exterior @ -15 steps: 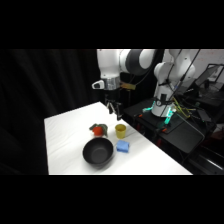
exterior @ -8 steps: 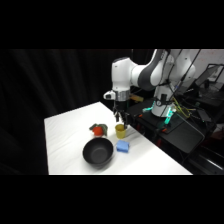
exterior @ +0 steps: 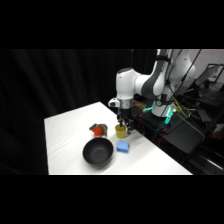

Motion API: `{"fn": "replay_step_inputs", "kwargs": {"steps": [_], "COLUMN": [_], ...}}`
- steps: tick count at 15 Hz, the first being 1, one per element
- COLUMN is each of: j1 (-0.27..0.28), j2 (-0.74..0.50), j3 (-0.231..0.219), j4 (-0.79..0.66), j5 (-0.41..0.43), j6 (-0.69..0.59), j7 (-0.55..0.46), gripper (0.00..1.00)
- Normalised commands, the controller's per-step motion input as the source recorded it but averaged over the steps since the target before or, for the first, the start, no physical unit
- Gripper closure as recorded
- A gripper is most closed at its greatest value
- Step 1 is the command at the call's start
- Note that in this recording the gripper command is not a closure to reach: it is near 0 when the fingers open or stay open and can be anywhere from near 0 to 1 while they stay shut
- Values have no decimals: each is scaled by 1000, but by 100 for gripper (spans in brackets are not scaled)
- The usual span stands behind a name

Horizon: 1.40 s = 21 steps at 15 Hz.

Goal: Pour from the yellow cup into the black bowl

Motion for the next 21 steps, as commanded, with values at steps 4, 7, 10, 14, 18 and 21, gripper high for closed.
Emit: {"fn": "replay_step_inputs", "kwargs": {"steps": [4, 7, 10, 14, 18, 21], "j1": [-125, -198, -142, -56, 103, 439], "j2": [332, 231, 54, -22, -71, -272], "j3": [130, 175, 130, 75, -86, -517], "j4": [81, 108, 67, 33, -4, -31], "j5": [246, 160, 53, -27, -232, -740], "j6": [265, 171, 98, 68, 40, -178], "j7": [-205, -186, -90, -4, 210, 664], "gripper": [0, 100, 100, 56, 4, 5]}}
